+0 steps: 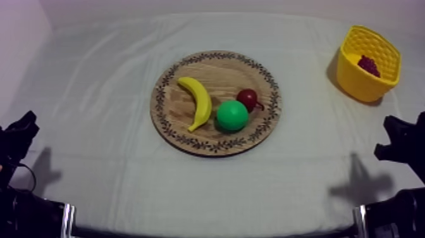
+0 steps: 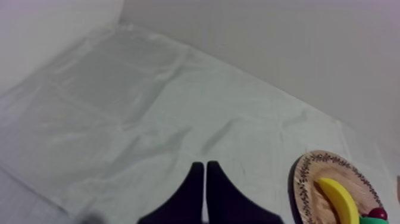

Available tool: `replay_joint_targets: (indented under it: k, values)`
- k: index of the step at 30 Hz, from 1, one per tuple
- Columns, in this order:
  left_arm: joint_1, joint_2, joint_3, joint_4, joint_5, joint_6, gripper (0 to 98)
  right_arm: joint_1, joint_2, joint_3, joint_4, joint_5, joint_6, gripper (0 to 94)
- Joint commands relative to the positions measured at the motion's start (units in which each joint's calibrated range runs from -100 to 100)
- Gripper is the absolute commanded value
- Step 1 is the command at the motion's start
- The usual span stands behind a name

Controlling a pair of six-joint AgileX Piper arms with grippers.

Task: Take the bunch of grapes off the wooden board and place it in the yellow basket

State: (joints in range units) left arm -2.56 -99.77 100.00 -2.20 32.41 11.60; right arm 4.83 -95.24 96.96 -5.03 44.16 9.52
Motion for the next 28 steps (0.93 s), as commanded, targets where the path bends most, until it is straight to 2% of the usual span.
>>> replay_joint_targets:
  k: [1, 10, 14, 21, 28]
  values:
    - [-0.01, 0.03, 0.0, -0.02, 0.01, 0.0, 0.1, -0.05, -0.2, 0.23, 0.35, -0.23, -0.55, 2.6]
    - [-0.01, 0.03, 0.0, -0.02, 0.01, 0.0, 0.1, -0.16, -0.5, 0.67, 0.95, -0.39, -2.58, 1.8]
    - [-0.01, 0.03, 0.0, -0.02, 0.01, -0.03, 0.1, -0.18, -0.51, 1.71, 2.94, -3.18, -4.1, 0.9]
    - [-0.01, 0.03, 0.0, -0.02, 0.01, -0.01, 0.1, -0.16, -0.51, 2.73, 4.08, -6.54, 2.53, 0.4]
    - [-0.01, 0.03, 0.0, -0.02, 0.01, -0.03, 0.1, -0.16, -0.51, 2.81, 4.17, -6.8, 3.78, 0.4]
